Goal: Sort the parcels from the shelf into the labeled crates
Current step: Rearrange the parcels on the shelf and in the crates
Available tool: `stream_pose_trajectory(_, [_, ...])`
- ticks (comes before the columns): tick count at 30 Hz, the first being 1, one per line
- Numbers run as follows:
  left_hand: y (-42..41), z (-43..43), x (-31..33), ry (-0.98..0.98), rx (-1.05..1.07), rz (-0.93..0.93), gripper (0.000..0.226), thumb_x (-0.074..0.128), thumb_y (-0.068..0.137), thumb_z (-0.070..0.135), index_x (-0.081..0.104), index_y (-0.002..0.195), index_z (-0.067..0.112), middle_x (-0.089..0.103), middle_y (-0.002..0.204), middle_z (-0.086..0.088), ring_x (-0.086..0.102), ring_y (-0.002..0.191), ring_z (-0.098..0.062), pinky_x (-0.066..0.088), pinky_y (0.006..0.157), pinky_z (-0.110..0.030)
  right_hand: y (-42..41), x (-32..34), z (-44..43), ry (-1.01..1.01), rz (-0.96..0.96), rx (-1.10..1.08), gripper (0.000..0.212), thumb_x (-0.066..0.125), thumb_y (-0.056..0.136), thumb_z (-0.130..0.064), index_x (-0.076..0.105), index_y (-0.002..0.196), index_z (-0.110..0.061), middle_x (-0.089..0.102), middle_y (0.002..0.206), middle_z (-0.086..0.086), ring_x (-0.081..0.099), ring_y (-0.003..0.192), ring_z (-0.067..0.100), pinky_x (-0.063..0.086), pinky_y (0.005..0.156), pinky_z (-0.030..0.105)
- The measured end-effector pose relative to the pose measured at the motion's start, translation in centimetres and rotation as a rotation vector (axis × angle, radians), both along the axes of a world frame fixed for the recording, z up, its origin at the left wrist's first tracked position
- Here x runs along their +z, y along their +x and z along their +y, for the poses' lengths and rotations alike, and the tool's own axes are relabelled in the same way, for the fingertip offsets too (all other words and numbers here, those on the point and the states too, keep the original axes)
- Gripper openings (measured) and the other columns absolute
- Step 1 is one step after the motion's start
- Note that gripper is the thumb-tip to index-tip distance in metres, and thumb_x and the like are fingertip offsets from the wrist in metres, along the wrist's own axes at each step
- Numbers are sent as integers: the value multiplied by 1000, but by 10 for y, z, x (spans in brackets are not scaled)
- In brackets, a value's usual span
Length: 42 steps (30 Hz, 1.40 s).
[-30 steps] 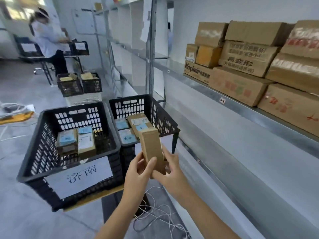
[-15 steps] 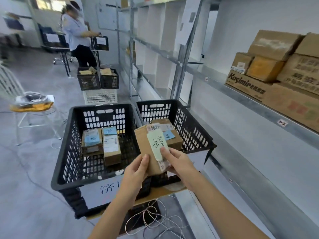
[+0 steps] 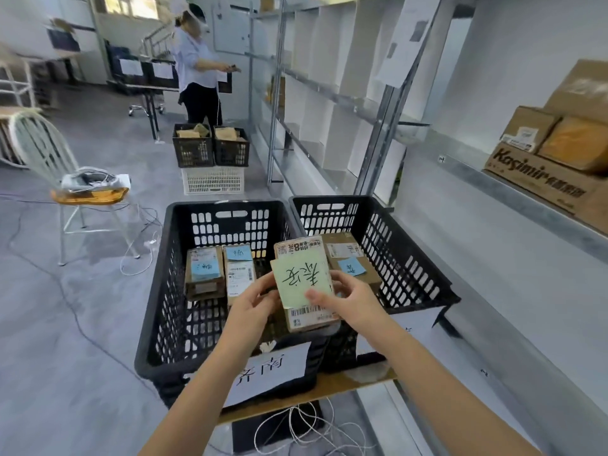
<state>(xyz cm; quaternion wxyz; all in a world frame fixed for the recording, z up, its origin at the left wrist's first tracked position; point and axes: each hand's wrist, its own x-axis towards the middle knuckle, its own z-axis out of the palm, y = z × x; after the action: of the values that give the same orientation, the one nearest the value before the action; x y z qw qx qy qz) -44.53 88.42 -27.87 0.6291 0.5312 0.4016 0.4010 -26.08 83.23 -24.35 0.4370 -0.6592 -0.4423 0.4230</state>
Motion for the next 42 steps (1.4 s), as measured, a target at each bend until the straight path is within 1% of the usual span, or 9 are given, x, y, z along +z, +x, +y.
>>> stream_pose_trajectory(3, [11,10,2,38,-13,31,35,48,103,11,58,135,23,63,129,11,65,113,-5,53,96,-24,26,7,9,-22,10,-19,54,83,76,-37,61,124,-25,74,109,-4,74,91,12,61,76,30])
stream_pose_trajectory(8, [34,33,0,95,5,132,36,52,101,10,60,133,25,63,129,13,61,115,0,44,107,-28,85,17,33,-25,-1,-106,50,79,81,-33,61,126,-21,75,102,-1,75,79,10,58,63,21])
stream_pose_trajectory(12, [65,48,1,120,79,29,35,44,100,-3,68,119,13,72,114,2,67,109,-9,52,99,-28,128,12,56,-81,-66,-65,63,79,81,-35,55,137,-19,74,105,0,76,81,11,60,66,25])
stream_pose_trajectory(18, [123,84,6,221,109,93,36,44,99,-2,71,114,17,73,111,8,66,108,-3,52,96,-22,193,-1,87,-193,-223,107,76,79,79,-40,47,145,-21,71,107,-5,74,85,9,59,76,25])
stream_pose_trajectory(27, [188,134,-13,254,128,270,35,47,98,1,70,116,21,71,112,10,64,108,-1,51,99,-23,270,-51,142,-399,-341,280,71,79,83,-18,45,146,-20,57,100,-10,67,83,7,54,59,18])
stream_pose_trajectory(31, [215,149,-26,246,160,314,36,47,97,0,71,115,21,71,112,10,64,108,-1,51,101,-28,292,-80,162,-554,-458,462,63,77,85,-14,49,142,-15,61,104,-12,62,90,5,58,82,28])
stream_pose_trajectory(35, [241,159,-27,267,193,287,41,43,96,-4,70,118,18,71,113,10,63,110,-3,50,102,-28,305,-117,179,-688,-619,624,80,84,78,-23,45,147,-14,54,141,1,56,122,21,49,103,37])
stream_pose_trajectory(40, [263,168,-33,289,172,292,40,43,97,-4,70,118,18,71,113,10,63,112,-2,49,103,-30,311,-149,192,-767,-714,689,63,86,75,-24,61,132,-15,66,125,2,65,105,20,54,68,26])
stream_pose_trajectory(42, [266,172,-37,278,166,314,41,43,96,-4,70,118,20,71,114,12,62,113,-1,49,104,-31,312,-160,196,-829,-716,710,64,86,76,-24,59,134,-17,67,124,2,68,103,22,59,71,31])
